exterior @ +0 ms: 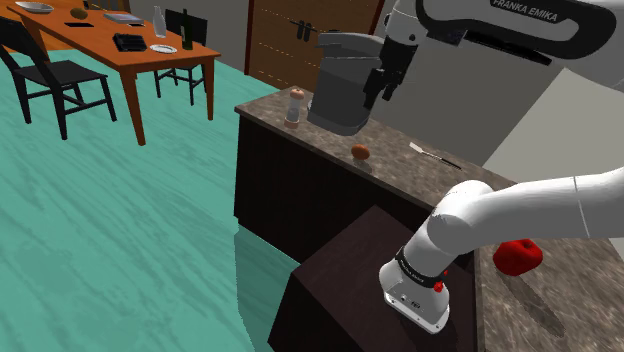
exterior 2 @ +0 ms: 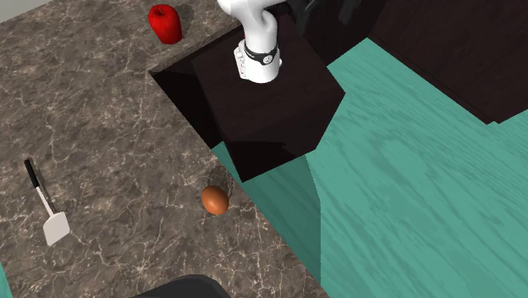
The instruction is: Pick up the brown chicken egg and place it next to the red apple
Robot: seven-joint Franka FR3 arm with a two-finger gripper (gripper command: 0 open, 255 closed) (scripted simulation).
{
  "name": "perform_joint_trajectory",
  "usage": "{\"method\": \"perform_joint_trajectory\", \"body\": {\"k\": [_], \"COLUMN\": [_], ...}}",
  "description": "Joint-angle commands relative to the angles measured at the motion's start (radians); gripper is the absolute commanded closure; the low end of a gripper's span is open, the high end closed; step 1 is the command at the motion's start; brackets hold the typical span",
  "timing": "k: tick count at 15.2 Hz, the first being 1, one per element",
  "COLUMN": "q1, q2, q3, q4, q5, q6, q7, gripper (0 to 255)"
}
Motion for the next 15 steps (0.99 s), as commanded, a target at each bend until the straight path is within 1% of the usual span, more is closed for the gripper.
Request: {"method": "perform_joint_trajectory", "body": {"k": [1, 8, 15], "q1": [0.000, -0.040, -0.087], "q2": [0.000, 0.047, 0.169], "q3": [0.000, -0.098, -0.201], "q4": [0.000, -0.142, -0.219], "q5": [0.000, -0.084, -0.166], "q6": [0.000, 0.211, 0.439], "q7": [0.000, -0.086, -0.164], "gripper": [0, 0, 0]}}
